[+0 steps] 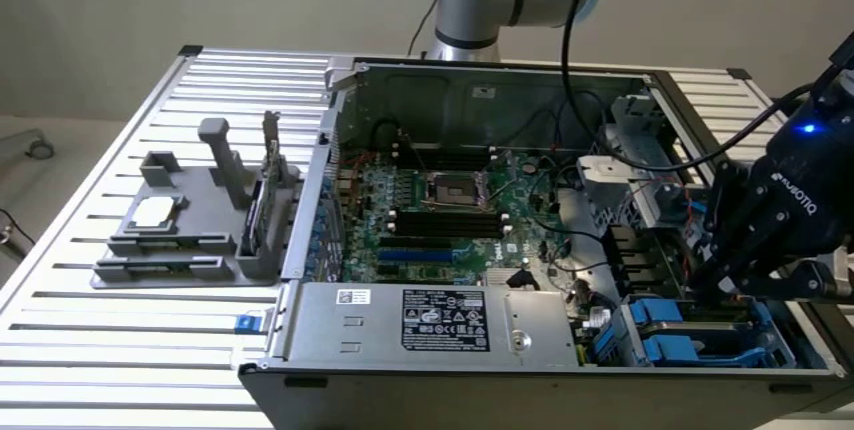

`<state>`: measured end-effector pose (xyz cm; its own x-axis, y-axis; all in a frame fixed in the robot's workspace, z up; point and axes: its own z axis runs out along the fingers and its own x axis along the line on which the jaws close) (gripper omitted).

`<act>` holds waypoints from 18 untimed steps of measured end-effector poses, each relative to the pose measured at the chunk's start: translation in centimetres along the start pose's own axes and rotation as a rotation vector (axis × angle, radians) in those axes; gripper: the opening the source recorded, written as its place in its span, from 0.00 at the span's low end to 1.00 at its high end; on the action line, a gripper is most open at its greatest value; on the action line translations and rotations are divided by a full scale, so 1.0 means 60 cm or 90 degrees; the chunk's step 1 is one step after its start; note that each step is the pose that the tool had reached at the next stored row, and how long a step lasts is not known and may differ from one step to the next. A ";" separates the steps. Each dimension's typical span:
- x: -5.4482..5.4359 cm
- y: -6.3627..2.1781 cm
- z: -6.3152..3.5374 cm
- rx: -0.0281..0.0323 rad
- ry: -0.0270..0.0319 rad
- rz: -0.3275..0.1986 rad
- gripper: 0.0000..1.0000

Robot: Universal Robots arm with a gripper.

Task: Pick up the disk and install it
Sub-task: 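Insert the second disk wire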

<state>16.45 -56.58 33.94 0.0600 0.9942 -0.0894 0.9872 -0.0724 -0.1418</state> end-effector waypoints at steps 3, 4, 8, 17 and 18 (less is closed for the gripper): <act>-0.003 0.001 0.002 0.0003 0.0055 -0.001 0.16; -0.004 0.001 0.002 0.0004 0.0073 -0.001 0.16; -0.008 0.002 0.003 0.0008 0.0130 -0.002 0.16; -0.016 0.003 0.004 0.0011 0.0172 -0.002 0.16; -0.017 0.003 0.004 0.0011 0.0179 -0.002 0.16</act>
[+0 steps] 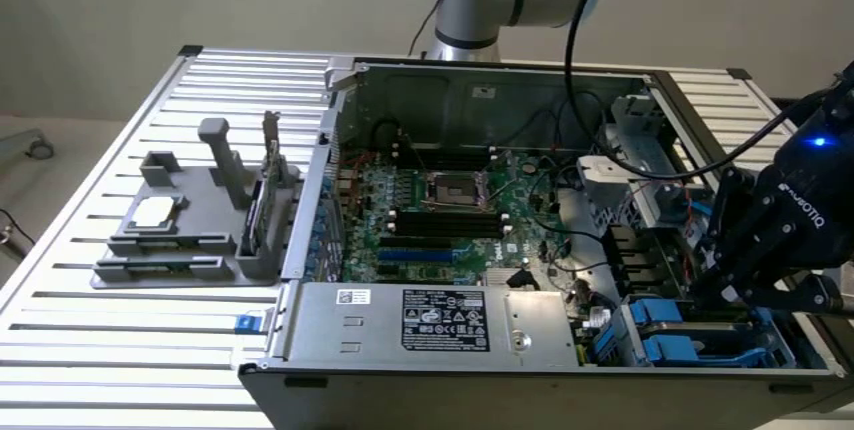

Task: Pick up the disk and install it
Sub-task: 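Insert the second disk wire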

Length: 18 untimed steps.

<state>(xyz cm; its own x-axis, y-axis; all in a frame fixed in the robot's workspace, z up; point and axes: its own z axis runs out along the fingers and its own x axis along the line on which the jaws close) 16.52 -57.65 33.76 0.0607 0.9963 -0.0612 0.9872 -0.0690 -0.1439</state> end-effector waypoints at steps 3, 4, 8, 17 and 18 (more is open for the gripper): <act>-0.004 0.000 0.002 0.0002 0.0022 0.000 0.16; -0.005 0.001 0.002 0.0002 0.0028 0.000 0.16; -0.007 0.001 0.004 0.0003 0.0049 -0.001 0.16; -0.012 -0.001 -0.010 0.0057 0.0089 -0.001 0.24; -0.014 -0.001 -0.013 0.0068 0.0089 -0.002 0.31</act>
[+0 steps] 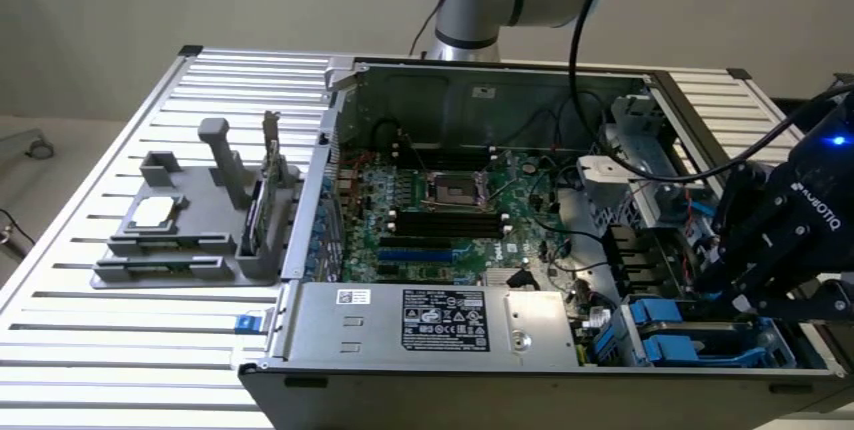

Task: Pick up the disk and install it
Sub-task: 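Insert the second disk wire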

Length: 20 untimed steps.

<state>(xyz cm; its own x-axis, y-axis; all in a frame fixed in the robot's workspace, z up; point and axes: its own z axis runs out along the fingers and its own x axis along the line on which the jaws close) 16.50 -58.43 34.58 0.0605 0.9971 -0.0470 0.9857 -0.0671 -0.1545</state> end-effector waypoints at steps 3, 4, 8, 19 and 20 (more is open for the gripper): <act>-0.006 -0.005 -0.002 0.0028 -0.0004 0.000 0.31; -0.007 -0.009 -0.002 0.0036 -0.0005 0.000 0.31; -0.014 -0.029 0.001 0.0053 -0.0005 0.000 0.31; -0.024 -0.056 -0.020 0.0071 0.0071 -0.001 0.22; -0.024 -0.056 -0.020 0.0071 0.0072 -0.001 0.22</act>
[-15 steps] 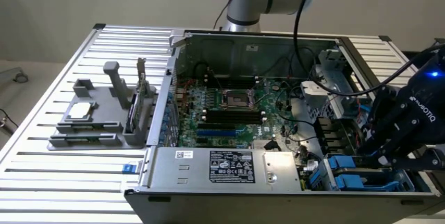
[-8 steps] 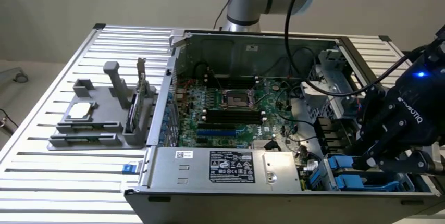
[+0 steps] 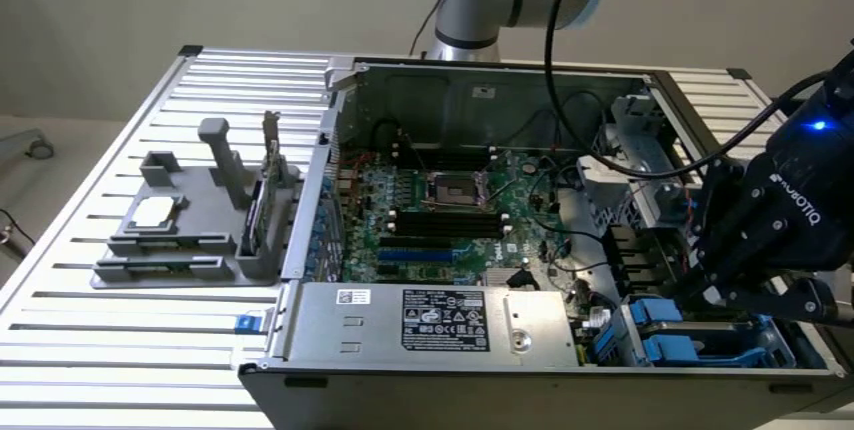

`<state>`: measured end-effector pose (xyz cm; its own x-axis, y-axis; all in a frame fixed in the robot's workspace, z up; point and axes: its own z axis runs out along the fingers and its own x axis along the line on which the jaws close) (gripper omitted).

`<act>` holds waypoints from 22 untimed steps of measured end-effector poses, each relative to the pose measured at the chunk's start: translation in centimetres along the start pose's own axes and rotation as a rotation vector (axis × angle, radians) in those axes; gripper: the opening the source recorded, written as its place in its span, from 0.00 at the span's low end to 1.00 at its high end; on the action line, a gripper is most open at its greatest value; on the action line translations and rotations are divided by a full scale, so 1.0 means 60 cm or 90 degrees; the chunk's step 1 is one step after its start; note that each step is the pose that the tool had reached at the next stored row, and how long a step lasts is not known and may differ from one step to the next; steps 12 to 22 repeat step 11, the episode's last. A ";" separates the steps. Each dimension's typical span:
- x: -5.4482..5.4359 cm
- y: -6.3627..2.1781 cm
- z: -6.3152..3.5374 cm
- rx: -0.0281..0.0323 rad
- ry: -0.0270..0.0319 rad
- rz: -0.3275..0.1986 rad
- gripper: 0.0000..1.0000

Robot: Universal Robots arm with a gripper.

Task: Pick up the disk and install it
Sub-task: 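Insert the second disk wire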

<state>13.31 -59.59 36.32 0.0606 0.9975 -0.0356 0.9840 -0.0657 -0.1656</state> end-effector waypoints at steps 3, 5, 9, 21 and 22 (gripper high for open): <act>0.000 0.000 0.000 0.0000 0.0000 0.000 0.11; 0.000 0.000 0.000 0.0000 -0.0001 0.000 0.11; 0.000 0.000 0.000 0.0000 -0.0001 0.000 0.11; 0.000 0.000 0.000 0.0000 -0.0001 0.000 0.11; 0.000 0.000 0.000 0.0000 -0.0001 0.000 0.11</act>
